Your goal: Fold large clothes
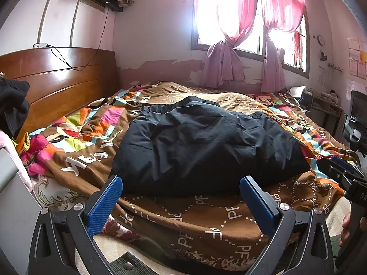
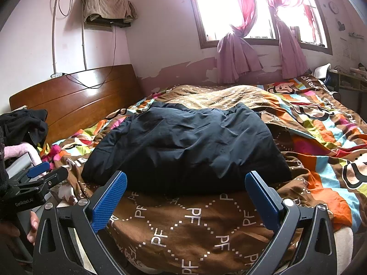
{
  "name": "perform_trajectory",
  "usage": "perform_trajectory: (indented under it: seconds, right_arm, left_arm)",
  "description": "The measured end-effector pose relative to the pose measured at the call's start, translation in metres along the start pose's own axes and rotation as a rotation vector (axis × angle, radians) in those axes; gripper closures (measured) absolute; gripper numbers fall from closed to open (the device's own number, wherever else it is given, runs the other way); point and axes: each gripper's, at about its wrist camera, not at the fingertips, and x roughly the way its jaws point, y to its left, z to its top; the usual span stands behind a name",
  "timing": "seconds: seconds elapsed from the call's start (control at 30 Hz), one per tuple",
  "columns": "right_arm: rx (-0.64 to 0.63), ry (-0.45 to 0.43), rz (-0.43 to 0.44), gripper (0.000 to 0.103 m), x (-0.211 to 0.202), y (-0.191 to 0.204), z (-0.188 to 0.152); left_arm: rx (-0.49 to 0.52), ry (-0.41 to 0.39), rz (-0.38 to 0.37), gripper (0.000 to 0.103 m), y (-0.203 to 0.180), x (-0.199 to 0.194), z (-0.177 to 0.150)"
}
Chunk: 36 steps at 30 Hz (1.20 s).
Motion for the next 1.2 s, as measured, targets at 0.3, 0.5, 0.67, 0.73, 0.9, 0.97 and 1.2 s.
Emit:
perform_trajectory:
  seconds: [0.3, 0.5, 0.67, 0.73, 0.9, 0.97, 1.2]
  right_arm:
    - [0.002, 0.001, -0.004, 0.001, 0.001, -0.0003, 0.0004]
    - [-0.011, 0.006, -0.003, 0.001, 0.0018, 0.0033, -0.0002]
    - [-0.008, 0.008, -0.003, 0.001, 0.0015, 0.0029, -0.0001]
    - [-0.009, 0.007, -0.002, 0.001, 0.0017, 0.0024, -0.0001]
    - [-0.009, 0.009, -0.002, 0.001, 0.0018, 0.0024, -0.0001]
    - [-0.008, 0.008, -0.003, 0.001, 0.0018, 0.0022, -0.0001]
    - [-0.007, 0.009, -0.001, 0.001, 0.002, 0.0007, 0.0002]
  left_arm:
    - [-0.003, -0.003, 0.004, 0.0, -0.0015, 0.0, -0.0006]
    - [-0.007, 0.002, 0.004, 0.0, 0.0003, -0.0004, -0.0003]
    - [-0.008, 0.002, 0.003, 0.0, 0.0005, 0.0, -0.0005]
    - [-0.007, 0.0, 0.002, 0.0, -0.0001, -0.0001, -0.0011]
    - [-0.007, 0.002, 0.003, 0.0, -0.0009, -0.0001, -0.0019]
    - [-0.008, 0.001, 0.003, 0.0, -0.001, -0.0004, -0.0013]
    - [-0.009, 0.0, 0.006, 0.0, -0.0009, -0.0006, -0.0011]
